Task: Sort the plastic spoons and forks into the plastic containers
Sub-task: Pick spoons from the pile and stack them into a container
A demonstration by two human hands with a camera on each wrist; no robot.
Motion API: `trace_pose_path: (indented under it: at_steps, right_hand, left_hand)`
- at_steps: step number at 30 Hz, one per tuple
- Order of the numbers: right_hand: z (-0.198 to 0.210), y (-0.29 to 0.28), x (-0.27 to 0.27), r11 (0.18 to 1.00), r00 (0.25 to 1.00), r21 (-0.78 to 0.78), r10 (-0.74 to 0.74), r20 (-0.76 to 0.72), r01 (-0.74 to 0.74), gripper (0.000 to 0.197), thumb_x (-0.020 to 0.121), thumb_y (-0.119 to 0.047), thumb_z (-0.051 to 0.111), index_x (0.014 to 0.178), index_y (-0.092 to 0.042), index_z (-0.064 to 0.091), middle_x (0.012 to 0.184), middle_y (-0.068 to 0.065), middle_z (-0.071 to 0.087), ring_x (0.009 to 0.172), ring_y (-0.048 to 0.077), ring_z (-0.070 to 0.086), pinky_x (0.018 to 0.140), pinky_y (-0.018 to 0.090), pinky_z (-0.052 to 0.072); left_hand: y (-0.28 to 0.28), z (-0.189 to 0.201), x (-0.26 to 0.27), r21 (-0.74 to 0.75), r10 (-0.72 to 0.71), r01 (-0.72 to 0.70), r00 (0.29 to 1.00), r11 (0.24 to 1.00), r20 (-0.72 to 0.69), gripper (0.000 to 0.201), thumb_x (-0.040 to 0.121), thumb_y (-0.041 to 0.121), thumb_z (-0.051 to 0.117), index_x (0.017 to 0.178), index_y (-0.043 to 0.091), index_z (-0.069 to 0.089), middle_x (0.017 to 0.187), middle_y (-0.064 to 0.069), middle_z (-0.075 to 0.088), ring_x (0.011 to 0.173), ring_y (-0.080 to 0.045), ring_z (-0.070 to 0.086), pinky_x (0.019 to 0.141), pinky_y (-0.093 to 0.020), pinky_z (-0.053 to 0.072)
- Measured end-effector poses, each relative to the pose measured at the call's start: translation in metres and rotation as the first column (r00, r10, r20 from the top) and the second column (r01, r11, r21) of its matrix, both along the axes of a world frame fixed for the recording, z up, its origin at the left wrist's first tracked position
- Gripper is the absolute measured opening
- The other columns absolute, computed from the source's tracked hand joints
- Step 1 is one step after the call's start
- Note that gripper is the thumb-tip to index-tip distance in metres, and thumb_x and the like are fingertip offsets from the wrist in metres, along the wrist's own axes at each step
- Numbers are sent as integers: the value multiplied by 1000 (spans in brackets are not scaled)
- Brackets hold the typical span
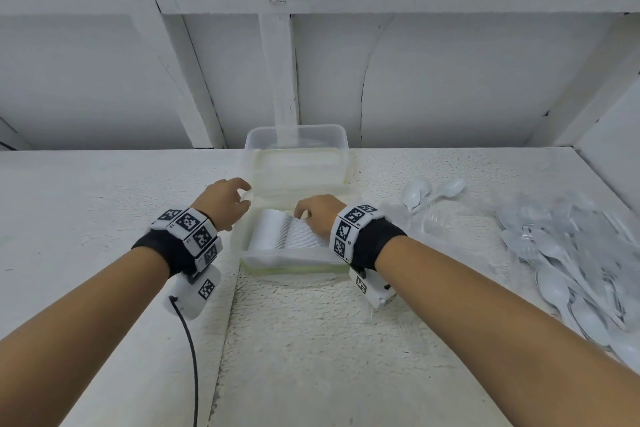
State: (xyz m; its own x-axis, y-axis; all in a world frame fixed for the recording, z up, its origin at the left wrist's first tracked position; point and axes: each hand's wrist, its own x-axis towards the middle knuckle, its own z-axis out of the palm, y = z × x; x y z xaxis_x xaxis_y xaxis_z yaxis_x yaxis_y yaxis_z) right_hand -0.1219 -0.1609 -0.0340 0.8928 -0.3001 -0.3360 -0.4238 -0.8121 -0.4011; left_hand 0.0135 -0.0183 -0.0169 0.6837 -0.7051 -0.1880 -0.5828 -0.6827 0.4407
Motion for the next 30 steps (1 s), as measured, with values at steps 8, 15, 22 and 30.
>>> trace_pose_path:
  at_steps: [8, 15, 22, 30]
  right_hand:
    - [2, -3, -4, 999, 998, 37, -20, 53, 18, 36, 95, 0, 38, 125, -7, 57, 129, 10, 56, 118, 25, 52, 97, 27, 40]
    - [2, -1, -3, 1000, 999, -4, 18, 37, -18, 34, 97, -4, 36, 123, -4, 59, 131, 10, 55, 120, 25, 50, 97, 27, 39]
    - [18, -6, -17, 1000, 996, 13, 12, 87, -13, 36, 100, -10, 33, 132, -8, 51, 137, 9, 51, 126, 23, 45, 101, 27, 34]
    - [75, -40, -83, 993, 946, 118, -56, 319, 19, 30, 97, -12, 42, 120, -10, 61, 118, 6, 64, 110, 16, 56, 86, 16, 36]
  left_hand:
    - [-2, 0, -4, -44, 74, -77, 995, 996, -69, 32, 92, 12, 49, 124, 10, 53, 97, -6, 52, 81, -32, 64, 62, -35, 57]
    - [-1, 7, -9, -35, 94, -96, 994, 995, -50, 31, 96, 21, 44, 124, 9, 52, 96, -4, 57, 79, -32, 63, 70, -36, 56]
    - [2, 12, -12, -42, 103, -99, 990, 994, 98, 29, 95, 21, 44, 117, 10, 59, 116, -14, 60, 107, -28, 53, 90, -34, 40]
    - [-37, 45, -75, -222, -40, 81, 983, 972, 181, 26, 96, 20, 44, 108, 9, 65, 111, -7, 63, 91, -15, 52, 80, -21, 34]
